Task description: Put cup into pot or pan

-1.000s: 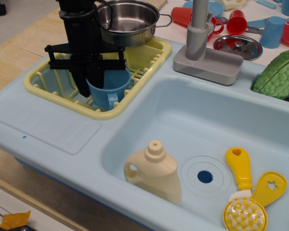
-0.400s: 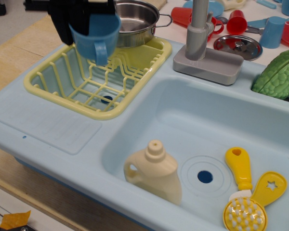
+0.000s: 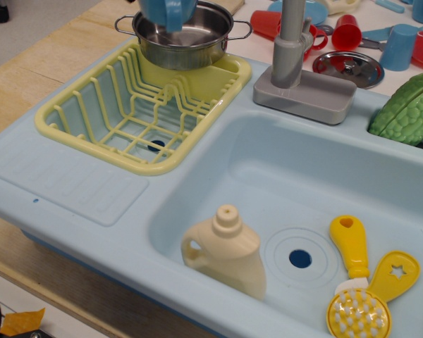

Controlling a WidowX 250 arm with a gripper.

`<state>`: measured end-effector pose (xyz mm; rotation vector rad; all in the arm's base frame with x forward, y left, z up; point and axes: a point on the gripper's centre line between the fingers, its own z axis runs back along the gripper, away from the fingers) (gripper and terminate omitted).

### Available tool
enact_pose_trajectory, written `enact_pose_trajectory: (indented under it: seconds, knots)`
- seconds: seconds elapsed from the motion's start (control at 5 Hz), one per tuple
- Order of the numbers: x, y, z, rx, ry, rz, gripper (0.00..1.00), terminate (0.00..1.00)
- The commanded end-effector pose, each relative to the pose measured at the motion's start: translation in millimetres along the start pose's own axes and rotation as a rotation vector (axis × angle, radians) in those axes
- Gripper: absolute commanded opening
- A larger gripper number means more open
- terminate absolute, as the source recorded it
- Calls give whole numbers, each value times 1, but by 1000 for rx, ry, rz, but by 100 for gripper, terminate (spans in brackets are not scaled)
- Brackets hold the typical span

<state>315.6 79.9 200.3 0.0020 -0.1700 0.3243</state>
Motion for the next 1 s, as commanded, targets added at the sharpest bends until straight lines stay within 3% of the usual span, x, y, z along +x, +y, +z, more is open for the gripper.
enact_pose_trajectory:
  seconds: [0.0, 0.2, 0.4, 0.6, 0.8]
  knots:
    - [24, -8, -5, -42, 1, -63, 0, 0]
    - [33, -6, -16, -53, 50, -88, 100, 0]
    - [32, -3, -29, -70, 104, -103, 100, 0]
    - [32, -3, -29, -70, 104, -103, 100, 0]
    - [32, -3, -29, -70, 104, -103, 100, 100]
